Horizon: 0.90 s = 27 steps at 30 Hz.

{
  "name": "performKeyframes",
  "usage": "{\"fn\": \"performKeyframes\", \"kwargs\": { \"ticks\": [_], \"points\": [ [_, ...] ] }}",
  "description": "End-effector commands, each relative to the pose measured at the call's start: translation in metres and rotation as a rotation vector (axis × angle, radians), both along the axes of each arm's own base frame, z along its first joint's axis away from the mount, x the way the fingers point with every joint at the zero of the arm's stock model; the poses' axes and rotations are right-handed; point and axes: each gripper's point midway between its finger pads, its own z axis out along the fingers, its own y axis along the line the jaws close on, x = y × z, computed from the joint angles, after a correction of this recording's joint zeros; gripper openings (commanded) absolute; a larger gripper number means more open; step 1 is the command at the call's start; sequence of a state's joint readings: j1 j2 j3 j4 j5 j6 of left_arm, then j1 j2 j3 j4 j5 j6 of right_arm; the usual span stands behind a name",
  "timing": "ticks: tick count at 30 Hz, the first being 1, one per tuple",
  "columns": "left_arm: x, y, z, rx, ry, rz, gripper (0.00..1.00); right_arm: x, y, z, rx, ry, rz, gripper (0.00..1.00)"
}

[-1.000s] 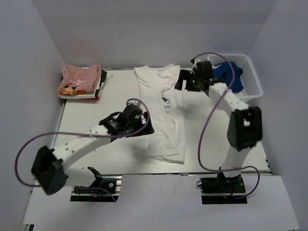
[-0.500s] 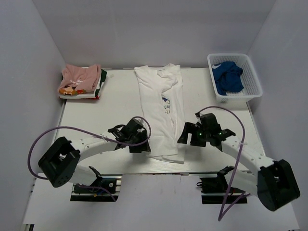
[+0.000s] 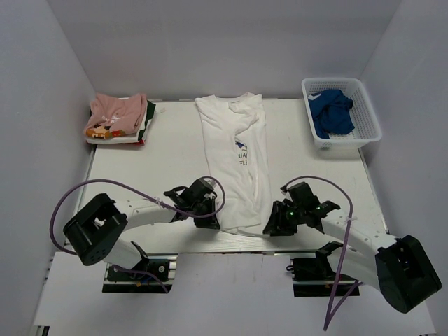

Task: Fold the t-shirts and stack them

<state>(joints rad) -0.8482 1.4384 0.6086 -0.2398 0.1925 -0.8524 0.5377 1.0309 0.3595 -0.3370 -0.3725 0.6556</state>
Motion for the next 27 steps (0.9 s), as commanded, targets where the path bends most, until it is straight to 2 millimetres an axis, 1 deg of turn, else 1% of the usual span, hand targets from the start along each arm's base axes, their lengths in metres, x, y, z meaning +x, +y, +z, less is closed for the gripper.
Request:
{"fn": "performKeyframes", "kwargs": {
  "ticks": [1, 2, 3, 4, 5, 6, 7, 8, 10, 11, 12, 13, 14, 15, 16, 17, 18, 20, 21, 22, 23, 24, 25, 26, 27],
  "points": [
    [-0.018, 0.018, -0.012, 0.087, 0.051, -0.005, 0.0, -0.015, 0.001, -0.009, 0.01, 0.06, 0.011, 0.13],
    [-0.017, 0.022, -0.01, 0.098, 0.044, 0.002, 0.0, -0.014, -0.002, -0.01, -0.007, 0.051, 0.002, 0.03],
    [-0.024, 0.026, -0.005, 0.099, 0.045, -0.007, 0.0, -0.019, -0.008, -0.012, -0.035, 0.073, -0.003, 0.0],
    [-0.028, 0.03, -0.003, 0.1, 0.051, 0.001, 0.0, -0.022, -0.015, -0.013, -0.078, 0.088, -0.017, 0.0],
    [-0.029, 0.031, 0.002, 0.091, 0.049, 0.009, 0.0, -0.021, -0.017, -0.006, -0.075, 0.055, -0.017, 0.0],
    [-0.035, 0.035, 0.007, 0.086, 0.044, 0.0, 0.0, -0.026, -0.021, -0.005, -0.09, 0.071, -0.022, 0.0],
    [-0.039, 0.04, 0.006, 0.088, 0.054, 0.01, 0.0, -0.034, -0.025, -0.003, -0.098, 0.095, -0.02, 0.0],
    [-0.043, 0.039, 0.009, 0.067, 0.063, 0.013, 0.0, -0.033, -0.023, 0.006, -0.065, 0.055, -0.033, 0.0],
    [-0.057, 0.038, 0.011, 0.025, 0.091, -0.013, 0.0, -0.044, -0.028, 0.009, -0.062, 0.069, -0.028, 0.0],
    [-0.061, 0.033, 0.016, -0.017, 0.092, -0.027, 0.0, -0.051, -0.028, 0.008, -0.055, 0.088, -0.023, 0.0],
    [-0.067, 0.03, 0.015, -0.033, 0.104, -0.05, 0.0, -0.052, -0.028, 0.011, -0.036, 0.075, -0.023, 0.0],
    [-0.069, 0.029, 0.016, -0.04, 0.117, -0.046, 0.0, -0.056, -0.025, 0.012, -0.016, 0.09, -0.014, 0.0],
    [-0.075, 0.033, 0.014, -0.02, 0.139, -0.045, 0.0, -0.06, -0.023, 0.013, 0.001, 0.101, 0.002, 0.0],
    [-0.073, 0.036, 0.015, 0.007, 0.123, -0.037, 0.0, -0.061, -0.022, 0.013, 0.012, 0.093, 0.008, 0.0],
    [-0.069, 0.033, 0.019, 0.001, 0.107, -0.032, 0.0, -0.06, -0.02, 0.014, 0.018, 0.086, 0.014, 0.0],
    [-0.072, 0.034, 0.018, 0.009, 0.112, -0.042, 0.0, -0.055, -0.021, 0.014, 0.007, 0.066, 0.008, 0.0],
    [-0.068, 0.031, 0.023, -0.002, 0.091, -0.037, 0.0, -0.055, -0.021, 0.013, -0.003, 0.069, 0.015, 0.0],
    [-0.058, 0.028, 0.031, 0.0, 0.055, -0.02, 0.0, -0.042, -0.016, 0.023, 0.004, 0.016, 0.022, 0.0],
    [-0.046, 0.024, 0.04, 0.007, 0.008, 0.006, 0.0, -0.03, -0.015, 0.029, -0.01, -0.027, 0.003, 0.0],
    [-0.043, 0.028, 0.041, 0.041, 0.005, 0.019, 0.0, -0.021, -0.013, 0.032, -0.013, -0.056, 0.006, 0.0],
    [-0.037, 0.028, 0.046, 0.047, -0.017, 0.032, 0.0, -0.01, -0.011, 0.035, -0.021, -0.096, -0.004, 0.0],
    [-0.024, 0.026, 0.054, 0.055, -0.056, 0.065, 0.0, 0.005, -0.01, 0.046, -0.034, -0.149, -0.032, 0.0],
    [-0.019, 0.025, 0.059, 0.057, -0.073, 0.074, 0.0, 0.018, -0.01, 0.047, -0.056, -0.178, -0.06, 0.0],
    [-0.006, 0.029, 0.061, 0.091, -0.097, 0.118, 0.0, 0.036, -0.004, 0.061, -0.044, -0.24, -0.079, 0.0],
    [0.005, 0.027, 0.067, 0.101, -0.132, 0.141, 0.0, 0.04, -0.004, 0.067, -0.043, -0.258, -0.087, 0.0]
  ]
}}
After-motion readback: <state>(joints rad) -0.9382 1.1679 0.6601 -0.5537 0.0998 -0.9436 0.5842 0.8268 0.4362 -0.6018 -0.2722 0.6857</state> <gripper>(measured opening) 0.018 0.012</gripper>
